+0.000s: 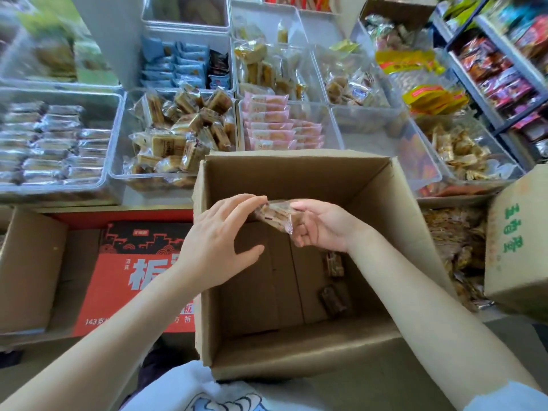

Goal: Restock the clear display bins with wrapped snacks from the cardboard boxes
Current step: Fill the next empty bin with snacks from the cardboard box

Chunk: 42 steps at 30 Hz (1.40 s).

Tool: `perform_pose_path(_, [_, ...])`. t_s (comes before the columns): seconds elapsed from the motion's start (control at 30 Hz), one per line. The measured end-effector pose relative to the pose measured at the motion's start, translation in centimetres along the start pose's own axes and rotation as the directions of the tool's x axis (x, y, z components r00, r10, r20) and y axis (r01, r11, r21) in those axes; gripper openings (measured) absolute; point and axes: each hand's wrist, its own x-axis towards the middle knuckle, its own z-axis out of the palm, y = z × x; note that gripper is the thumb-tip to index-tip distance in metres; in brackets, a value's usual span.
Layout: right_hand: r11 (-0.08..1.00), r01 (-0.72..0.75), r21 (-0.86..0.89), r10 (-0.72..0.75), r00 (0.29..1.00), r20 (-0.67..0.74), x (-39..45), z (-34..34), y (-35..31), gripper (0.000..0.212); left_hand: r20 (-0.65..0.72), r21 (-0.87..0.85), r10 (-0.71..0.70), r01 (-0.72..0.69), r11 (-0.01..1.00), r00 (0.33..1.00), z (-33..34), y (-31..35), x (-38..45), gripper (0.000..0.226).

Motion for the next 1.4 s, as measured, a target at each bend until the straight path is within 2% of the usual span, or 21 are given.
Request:
perform_pose_path(0.07, [0.999, 0.035, -0.018, -0.034, 0.998, 0.045, -0.5, 2.6, -0.9, 0.038, -0.075, -0.131, -0.003, -0.007, 0.991, 0.997, -1.2, -0.2, 0.2, 0.059])
perform_pose_path(0.13, [0.997, 0.034, -0.072, -0.027, 0.995, 0.096, -1.0, 4.3, -1.5, 0.043, -0.164, -0.193, -0.003, -0.029, 0.981, 0.986, -2.4, -0.1, 0.8, 0.043])
perform_pose_path(0.2, [0.980, 0.019, -0.198, -0.008, 0.998, 0.059, -0.8, 6.3, -2.5, 0.053, -0.141, -0.344, -0.083, 0.030, 0.939, 0.986, -4.7, -1.0, 1.1, 0.037])
perform_pose_path(0.27, [0.937, -0.001, -0.349, -0.037, 0.994, -0.104, -0.3, 8.6, -3.9, 0.058, -0.018, -0.578, -0.284, 0.222, 0.786, 0.959, -7.0, -2.4, 1.5, 0.029])
perform_pose_path(0.33, [0.902, 0.054, -0.429, -0.184, 0.945, -0.269, 0.7, 11.0, -5.2, 0.050, 0.112, -0.697, -0.424, 0.375, 0.611, 0.899, -8.9, -4.8, 1.9, 0.022])
perform_pose_path(0.4, [0.881, 0.158, -0.446, -0.325, 0.886, -0.329, 2.5, 13.9, -6.4, 0.041, 0.166, -0.725, -0.487, 0.441, 0.530, 0.858, -10.4, -7.9, 1.9, 0.025])
perform_pose_path(0.47, [0.836, 0.200, -0.510, -0.394, 0.867, -0.305, 5.2, 17.0, -7.3, 0.032, 0.201, -0.750, -0.519, 0.471, 0.464, 0.831, -11.9, -11.1, 1.7, 0.029])
perform_pose_path(0.57, [0.758, 0.155, -0.633, -0.383, 0.892, -0.241, 10.2, 22.3, -8.1, 0.030, 0.235, -0.800, -0.588, 0.497, 0.335, 0.774, -13.7, -16.3, 1.1, 0.037])
perform_pose_path(0.63, [0.718, 0.129, -0.684, -0.372, 0.902, -0.220, 13.8, 26.2, -8.3, 0.036, 0.235, -0.816, -0.620, 0.498, 0.293, 0.748, -14.8, -19.9, 0.7, 0.045])
perform_pose_path(0.7, [0.684, 0.128, -0.718, -0.411, 0.881, -0.234, 17.3, 29.2, -8.3, 0.038, 0.243, -0.817, -0.637, 0.508, 0.271, 0.731, -15.7, -23.3, 0.4, 0.047])
perform_pose_path(0.8, [0.759, 0.181, -0.625, -0.442, 0.848, -0.292, 22.6, 31.9, -9.1, 0.015, 0.196, -0.806, -0.670, 0.507, 0.306, 0.716, -16.7, -28.5, 0.1, 0.035])
perform_pose_path(0.87, [0.778, 0.209, -0.592, -0.486, 0.799, -0.356, 26.2, 32.4, -10.2, 0.017, 0.105, -0.761, -0.679, 0.499, 0.415, 0.726, -16.7, -32.4, 0.2, 0.032])
perform_pose_path(0.97, [0.617, 0.127, -0.777, -0.636, 0.663, -0.396, 31.5, 32.2, -13.0, 0.036, 0.042, -0.494, -0.671, 0.600, 0.630, 0.740, -15.8, -39.1, 0.0, 0.044])
perform_pose_path(1.03, [0.478, 0.043, -0.877, -0.699, 0.624, -0.350, 34.9, 32.1, -14.8, 0.037, 0.020, -0.232, -0.630, 0.616, 0.753, 0.777, -14.7, -42.7, -0.4, 0.055])
perform_pose_path(1.1, [0.332, -0.016, -0.943, -0.729, 0.630, -0.268, 38.4, 31.9, -16.0, 0.035, 0.055, 0.041, -0.555, 0.553, 0.832, 0.830, -14.0, -44.9, -1.0, 0.059])
perform_pose_path(1.17, [0.177, -0.059, -0.982, -0.737, 0.654, -0.172, 42.1, 31.6, -16.4, 0.032, 0.108, 0.189, -0.502, 0.478, 0.858, 0.858, -13.3, -45.9, -1.7, 0.059])
perform_pose_path(1.33, [-0.275, -0.292, -0.916, -0.601, 0.796, -0.074, 48.9, 31.0, -15.5, 0.030, 0.128, 0.205, -0.491, 0.462, 0.863, 0.862, -12.6, -46.5, -1.9, 0.061])
perform_pose_path(1.4, [-0.323, -0.307, -0.895, -0.554, 0.828, -0.084, 50.1, 30.9, -14.5, 0.029, 0.109, 0.235, -0.491, 0.458, 0.857, 0.864, -12.4, -46.6, -1.8, 0.061])
